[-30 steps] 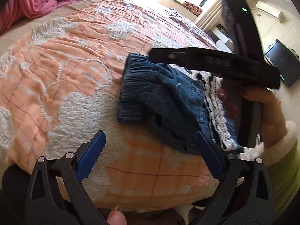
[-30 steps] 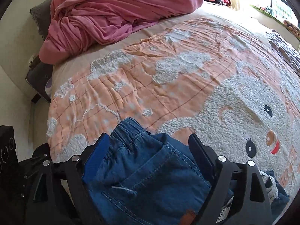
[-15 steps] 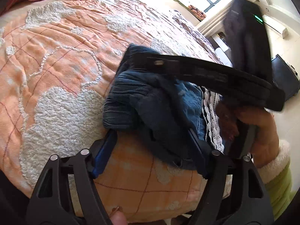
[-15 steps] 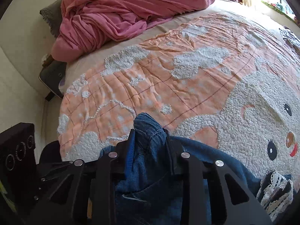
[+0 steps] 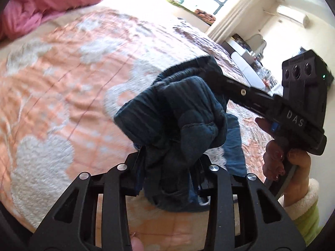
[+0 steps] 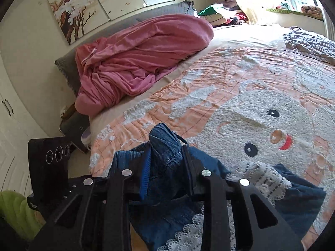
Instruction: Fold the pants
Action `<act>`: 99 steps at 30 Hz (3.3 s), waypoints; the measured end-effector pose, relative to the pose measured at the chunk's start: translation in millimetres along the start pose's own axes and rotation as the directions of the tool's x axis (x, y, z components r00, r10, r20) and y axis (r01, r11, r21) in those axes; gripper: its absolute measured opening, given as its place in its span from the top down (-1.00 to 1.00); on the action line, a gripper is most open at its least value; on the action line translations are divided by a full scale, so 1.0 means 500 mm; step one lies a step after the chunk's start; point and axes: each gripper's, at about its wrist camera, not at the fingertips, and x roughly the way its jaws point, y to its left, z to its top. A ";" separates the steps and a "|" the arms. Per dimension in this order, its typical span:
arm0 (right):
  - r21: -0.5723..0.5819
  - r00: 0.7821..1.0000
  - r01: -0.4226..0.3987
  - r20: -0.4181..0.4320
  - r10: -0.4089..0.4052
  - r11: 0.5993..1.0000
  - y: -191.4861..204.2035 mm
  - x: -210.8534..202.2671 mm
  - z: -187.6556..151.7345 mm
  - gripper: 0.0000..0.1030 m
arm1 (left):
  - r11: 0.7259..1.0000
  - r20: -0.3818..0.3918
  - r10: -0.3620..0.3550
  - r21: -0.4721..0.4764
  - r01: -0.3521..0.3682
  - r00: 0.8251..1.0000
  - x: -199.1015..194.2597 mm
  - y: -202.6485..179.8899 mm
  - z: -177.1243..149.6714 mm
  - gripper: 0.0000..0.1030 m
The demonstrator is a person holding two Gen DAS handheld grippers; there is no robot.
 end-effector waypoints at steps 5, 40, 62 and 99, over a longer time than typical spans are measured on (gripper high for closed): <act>0.052 0.998 0.004 0.065 -0.007 0.999 -0.058 -0.069 -0.034 0.49 | 0.995 0.009 0.005 0.100 -0.006 1.000 0.013 -0.073 -0.001 0.47; 0.306 0.995 0.095 -0.004 -0.099 0.947 -0.180 -0.138 -0.193 -0.52 | 0.856 -0.092 -0.089 0.502 0.123 0.992 0.066 -0.250 -0.154 -0.33; 0.253 0.967 0.254 -0.066 -0.245 0.933 -0.182 -0.133 -0.243 0.12 | 0.919 -0.073 0.168 0.372 -0.129 0.983 0.136 -0.127 -0.087 -0.41; 0.205 0.910 0.404 0.012 -0.415 0.892 -0.128 -0.210 -0.289 -0.42 | 0.929 -0.074 0.175 0.344 -0.139 0.982 0.122 -0.118 -0.089 -0.59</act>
